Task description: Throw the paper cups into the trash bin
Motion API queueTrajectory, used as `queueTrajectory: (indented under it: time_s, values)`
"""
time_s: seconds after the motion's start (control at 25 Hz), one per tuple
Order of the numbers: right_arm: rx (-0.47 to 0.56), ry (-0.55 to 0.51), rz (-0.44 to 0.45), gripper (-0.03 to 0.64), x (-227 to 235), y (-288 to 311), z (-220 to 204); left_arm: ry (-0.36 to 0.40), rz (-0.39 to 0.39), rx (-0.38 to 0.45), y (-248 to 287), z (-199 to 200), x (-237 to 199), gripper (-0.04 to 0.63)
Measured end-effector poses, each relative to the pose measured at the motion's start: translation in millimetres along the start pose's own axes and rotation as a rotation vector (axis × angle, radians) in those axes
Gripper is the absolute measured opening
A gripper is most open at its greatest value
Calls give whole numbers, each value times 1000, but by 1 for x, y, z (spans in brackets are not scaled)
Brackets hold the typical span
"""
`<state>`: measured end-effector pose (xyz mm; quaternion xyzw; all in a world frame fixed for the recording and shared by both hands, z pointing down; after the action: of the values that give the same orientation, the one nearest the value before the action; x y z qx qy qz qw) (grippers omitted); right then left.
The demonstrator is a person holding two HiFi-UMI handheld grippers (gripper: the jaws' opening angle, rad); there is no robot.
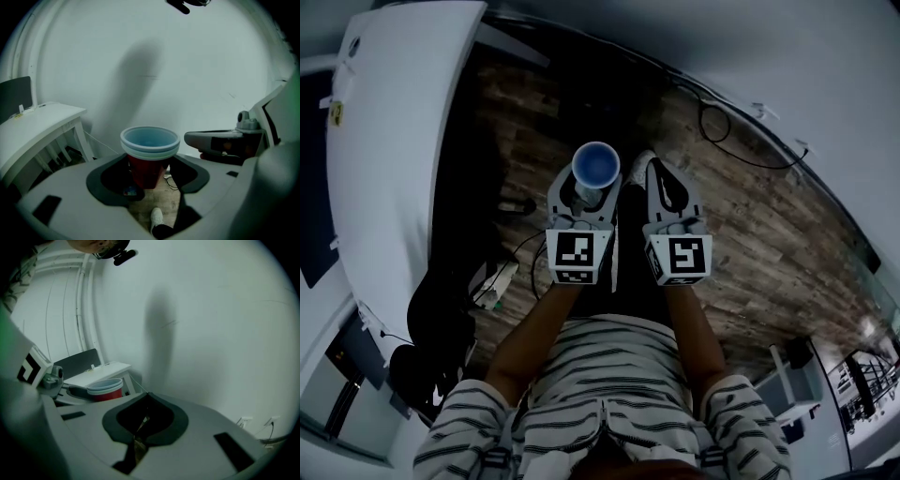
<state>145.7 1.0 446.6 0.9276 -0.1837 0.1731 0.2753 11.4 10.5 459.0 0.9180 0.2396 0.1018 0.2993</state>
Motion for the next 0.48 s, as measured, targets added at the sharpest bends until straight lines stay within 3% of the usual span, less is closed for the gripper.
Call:
queueTrajectory:
  time_s: [0.48]
  values:
    - [-41, 37, -45, 18, 34, 30, -38, -35, -18, -58, 47, -37, 2, 288]
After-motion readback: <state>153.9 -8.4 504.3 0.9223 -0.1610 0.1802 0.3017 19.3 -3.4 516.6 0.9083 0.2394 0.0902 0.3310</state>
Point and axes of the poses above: the fingertips, and each gripper's own axes: y forward along the fingers, x to its right, z out of its top, the point moved 6 cm from there along -y, backward along the fingers, and after that the axes turned 14 degrees about y, right-handed, at the moved point
